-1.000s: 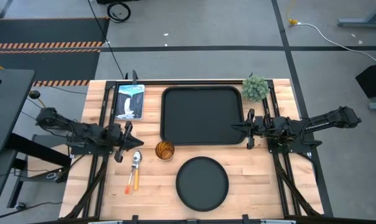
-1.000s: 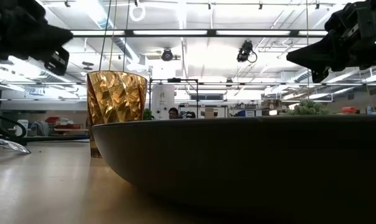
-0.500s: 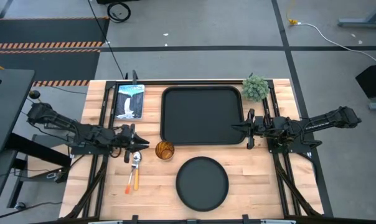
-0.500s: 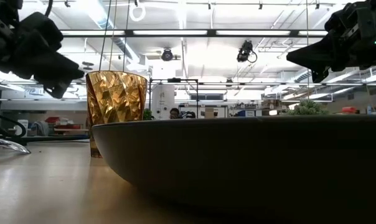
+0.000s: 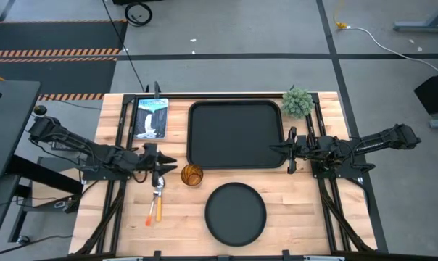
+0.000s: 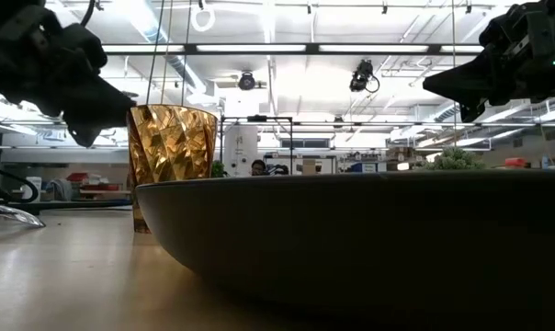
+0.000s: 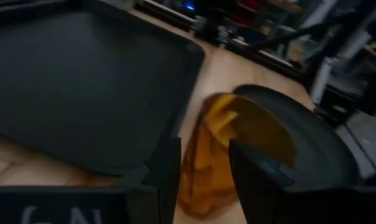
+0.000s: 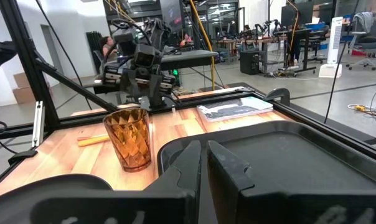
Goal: Pick and place plate/cup/fork/spoon on tray
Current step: Put the brown cup on the black tray
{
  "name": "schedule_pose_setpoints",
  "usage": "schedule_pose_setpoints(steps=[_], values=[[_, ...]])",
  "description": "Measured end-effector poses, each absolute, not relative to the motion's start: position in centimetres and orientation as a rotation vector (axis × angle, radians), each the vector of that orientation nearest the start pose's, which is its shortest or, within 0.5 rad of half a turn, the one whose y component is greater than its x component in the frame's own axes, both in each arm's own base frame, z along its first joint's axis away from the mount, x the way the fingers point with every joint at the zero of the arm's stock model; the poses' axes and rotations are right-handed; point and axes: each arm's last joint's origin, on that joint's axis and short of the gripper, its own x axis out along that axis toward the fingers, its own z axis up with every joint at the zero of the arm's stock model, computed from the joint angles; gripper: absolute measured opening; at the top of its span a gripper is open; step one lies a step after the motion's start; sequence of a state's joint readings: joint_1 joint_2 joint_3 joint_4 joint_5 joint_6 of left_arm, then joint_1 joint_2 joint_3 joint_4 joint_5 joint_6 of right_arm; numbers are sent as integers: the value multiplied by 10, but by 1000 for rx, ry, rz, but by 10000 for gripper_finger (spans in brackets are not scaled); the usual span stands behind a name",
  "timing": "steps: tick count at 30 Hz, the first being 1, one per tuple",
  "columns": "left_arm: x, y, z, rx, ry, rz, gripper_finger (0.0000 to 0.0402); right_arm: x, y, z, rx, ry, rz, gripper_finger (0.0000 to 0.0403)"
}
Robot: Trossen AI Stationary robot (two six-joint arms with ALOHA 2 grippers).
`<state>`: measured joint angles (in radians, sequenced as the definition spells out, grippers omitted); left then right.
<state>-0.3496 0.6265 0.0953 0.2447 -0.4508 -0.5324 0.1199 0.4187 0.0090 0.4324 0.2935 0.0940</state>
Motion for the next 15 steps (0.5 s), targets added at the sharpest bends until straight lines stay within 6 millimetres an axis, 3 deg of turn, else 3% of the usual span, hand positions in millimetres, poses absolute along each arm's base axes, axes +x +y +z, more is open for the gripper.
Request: schedule_pose_setpoints(steps=[4, 15], values=[[137, -36, 161, -464, 237, 196, 144, 123, 6, 170, 99, -30, -172, 34], [168, -44, 207, -424, 337, 325, 144, 123, 6, 170, 99, -30, -173, 34]])
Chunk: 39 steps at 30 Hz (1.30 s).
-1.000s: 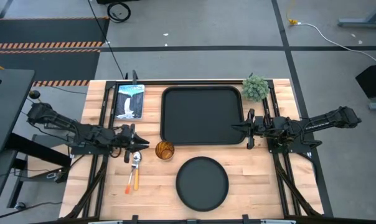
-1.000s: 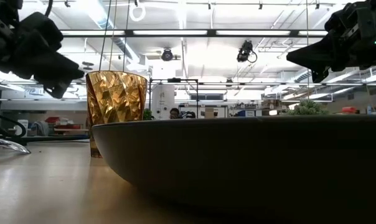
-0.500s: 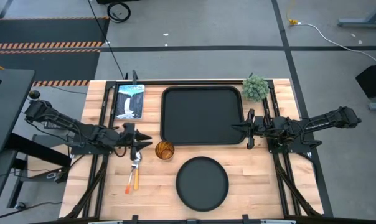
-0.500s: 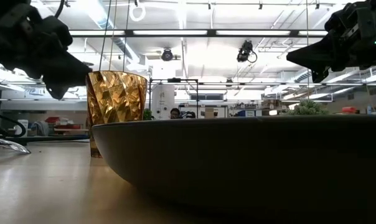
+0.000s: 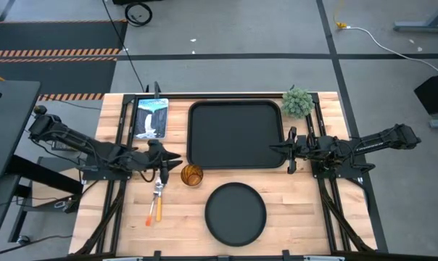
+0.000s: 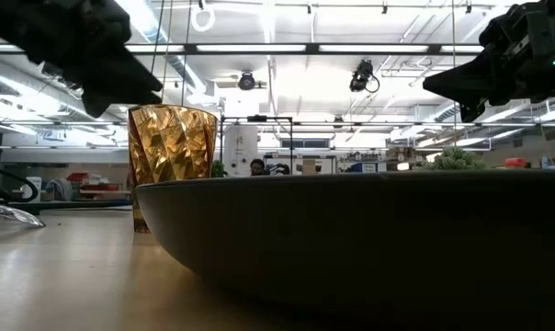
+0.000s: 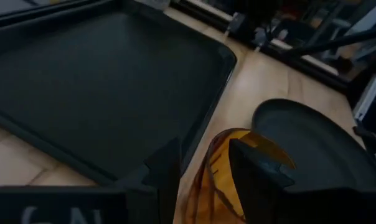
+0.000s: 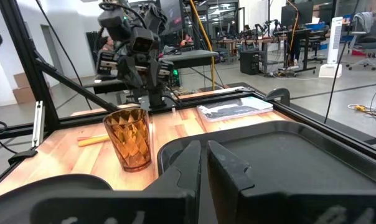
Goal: Pick and place plate/cup/fork/spoon on tray
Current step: Put the brown cup on the black tray
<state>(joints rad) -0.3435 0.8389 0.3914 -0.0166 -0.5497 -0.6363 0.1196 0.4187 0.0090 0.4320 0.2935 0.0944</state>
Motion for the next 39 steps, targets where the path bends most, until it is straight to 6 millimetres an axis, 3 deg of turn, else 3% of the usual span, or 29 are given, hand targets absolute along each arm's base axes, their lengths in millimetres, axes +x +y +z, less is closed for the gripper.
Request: schedule_pose_setpoints(steps=[7, 17, 23, 33, 39], values=[[199, -50, 222, -432, 430, 302, 152, 123, 6, 170, 99, -30, -172, 34], [232, -46, 240, -405, 713, 334, 251, 123, 6, 170, 98, -30, -173, 34], [246, -37, 245, -415, 856, 258, 257, 123, 6, 171, 99, -31, -173, 34], [262, -11, 223, -441, 1015, 195, 239, 123, 6, 170, 99, -30, -173, 34], [270, -8, 207, -427, 1088, 145, 225, 123, 6, 170, 99, -30, -173, 34]])
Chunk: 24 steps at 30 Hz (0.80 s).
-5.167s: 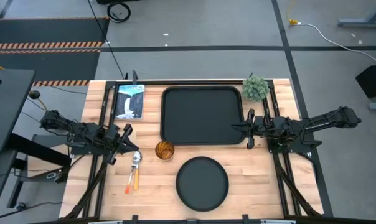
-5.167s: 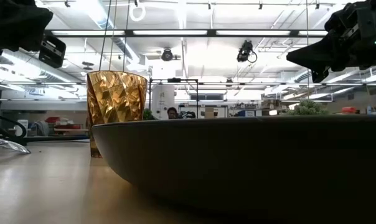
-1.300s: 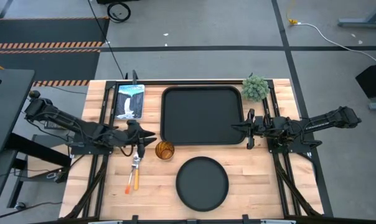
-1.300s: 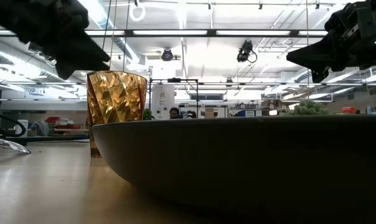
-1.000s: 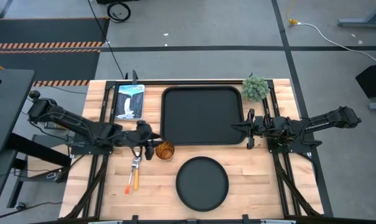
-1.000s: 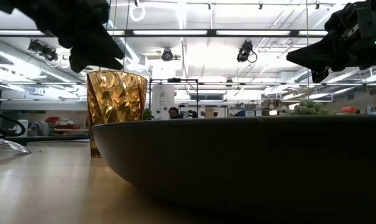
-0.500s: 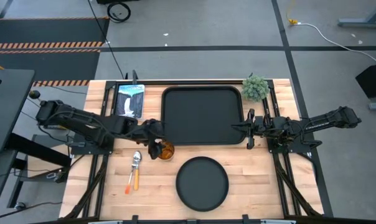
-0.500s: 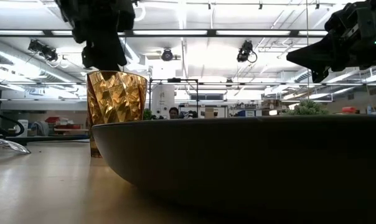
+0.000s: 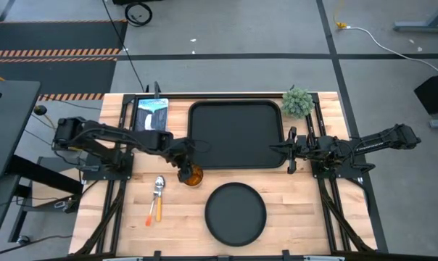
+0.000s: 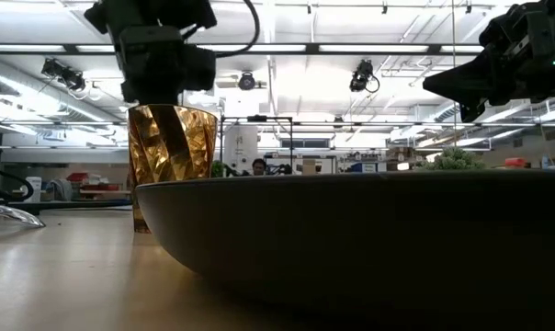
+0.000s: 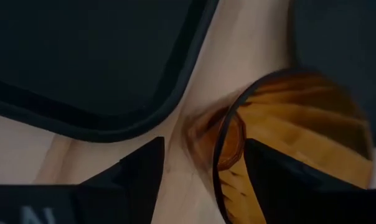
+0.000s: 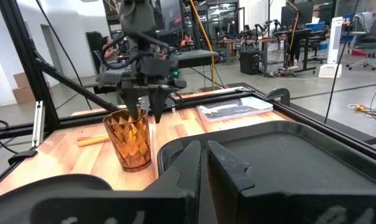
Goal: Pick and place plate/cup/fork/spoon on tray
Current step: Put the brown cup on the black tray
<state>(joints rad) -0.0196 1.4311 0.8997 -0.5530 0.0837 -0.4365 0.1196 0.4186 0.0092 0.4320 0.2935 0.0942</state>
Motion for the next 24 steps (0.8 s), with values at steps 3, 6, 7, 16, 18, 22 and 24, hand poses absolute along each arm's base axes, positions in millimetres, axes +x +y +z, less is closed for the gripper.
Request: schedule_pose_setpoints(steps=[3, 6, 7, 16, 18, 22, 24], values=[[272, -8, 202, -424, 1110, 146, 209, 123, 6, 170, 98, -30, -173, 34], [272, -8, 201, -422, 1119, 148, 188, 123, 6, 170, 99, -30, -172, 34], [272, -8, 201, -422, 1116, 147, 181, 123, 6, 170, 99, -30, -173, 34], [272, -9, 201, -443, 1120, 131, 123, 123, 6, 170, 99, -30, -172, 34], [272, -9, 201, -459, 1120, 141, 113, 123, 6, 170, 98, -30, -172, 34], [272, -8, 201, -488, 1118, 162, 89, 123, 6, 170, 98, -31, -172, 34], [272, -8, 203, -504, 1121, 175, 75, 123, 6, 170, 98, -30, -172, 34]])
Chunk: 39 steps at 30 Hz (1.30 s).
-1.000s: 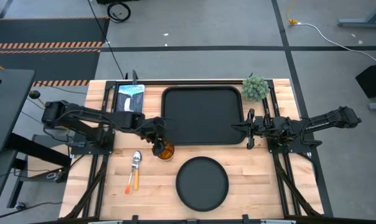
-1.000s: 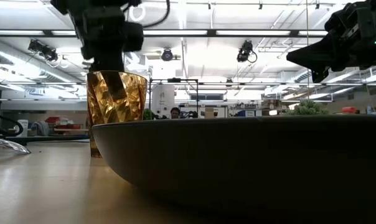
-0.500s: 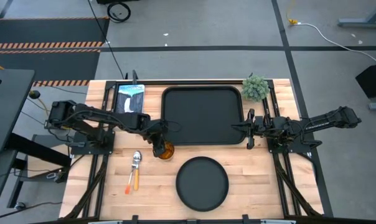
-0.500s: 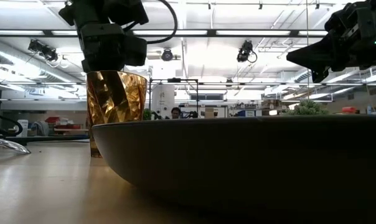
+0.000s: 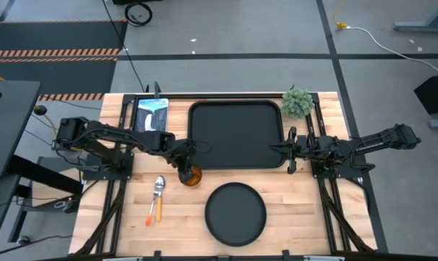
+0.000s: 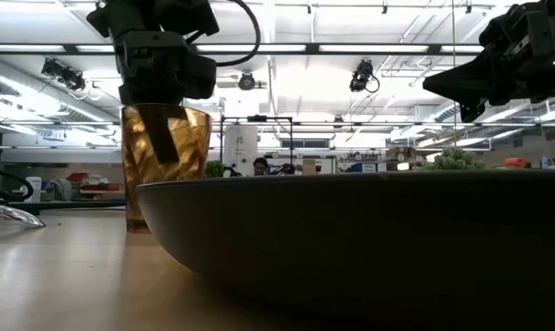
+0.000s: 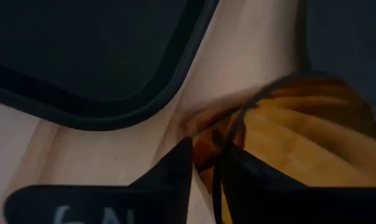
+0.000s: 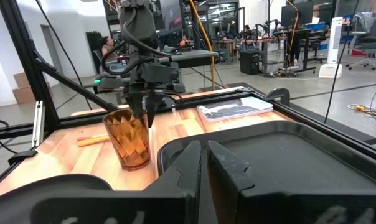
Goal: Pick and place plate/cup/fork/spoon on tray
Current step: Put the brown cup on the black tray
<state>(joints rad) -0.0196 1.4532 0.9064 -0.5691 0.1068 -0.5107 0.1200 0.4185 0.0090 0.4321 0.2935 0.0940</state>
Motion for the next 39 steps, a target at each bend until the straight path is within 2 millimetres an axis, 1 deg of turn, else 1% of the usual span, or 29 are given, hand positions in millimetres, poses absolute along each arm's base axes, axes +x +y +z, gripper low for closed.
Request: schedule_pose_setpoints(steps=[8, 11, 14, 18, 22, 25, 31, 35, 39], values=[[279, -9, 226, -479, 1112, 243, 17, 123, 6, 170, 98, -30, -173, 34], [282, -7, 233, -488, 1126, 252, 14, 123, 6, 171, 99, -31, -173, 34], [288, -3, 244, -502, 1115, 261, 14, 123, 6, 170, 99, -30, -172, 34], [305, 12, 259, -486, 1126, 287, 16, 123, 6, 171, 99, -33, -172, 34], [338, 33, 260, -415, 1156, 297, 16, 123, 6, 171, 101, -41, -172, 34], [364, 52, 258, -370, 1184, 293, 16, 123, 6, 171, 101, -40, -172, 34], [412, 100, 255, -284, 1217, 303, 16, 123, 6, 172, 101, -44, -172, 34], [435, 136, 258, -243, 1162, 329, 17, 123, 6, 172, 102, -46, -172, 34], [451, 171, 261, -203, 1084, 364, 17, 123, 6, 172, 102, -47, -172, 34]])
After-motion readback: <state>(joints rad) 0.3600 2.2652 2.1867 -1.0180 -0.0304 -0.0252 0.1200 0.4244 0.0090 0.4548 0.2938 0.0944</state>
